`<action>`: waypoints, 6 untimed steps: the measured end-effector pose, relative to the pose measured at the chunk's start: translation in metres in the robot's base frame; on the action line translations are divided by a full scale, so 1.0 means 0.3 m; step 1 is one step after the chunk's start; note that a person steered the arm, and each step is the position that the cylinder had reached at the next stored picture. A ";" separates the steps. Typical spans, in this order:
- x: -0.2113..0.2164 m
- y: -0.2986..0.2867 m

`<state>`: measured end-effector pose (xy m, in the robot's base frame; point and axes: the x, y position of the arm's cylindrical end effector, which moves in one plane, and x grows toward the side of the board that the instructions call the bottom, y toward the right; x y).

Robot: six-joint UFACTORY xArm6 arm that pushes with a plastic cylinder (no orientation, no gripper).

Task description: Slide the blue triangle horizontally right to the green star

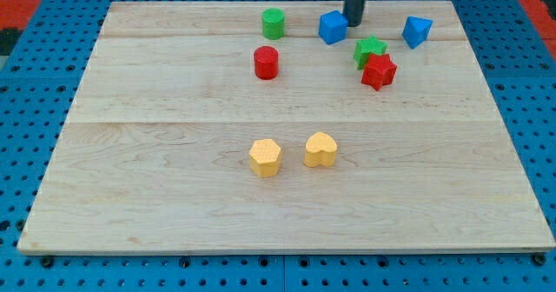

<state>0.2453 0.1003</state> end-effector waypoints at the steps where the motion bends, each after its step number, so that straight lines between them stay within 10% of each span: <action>1: -0.039 0.101; 6: 0.148 0.331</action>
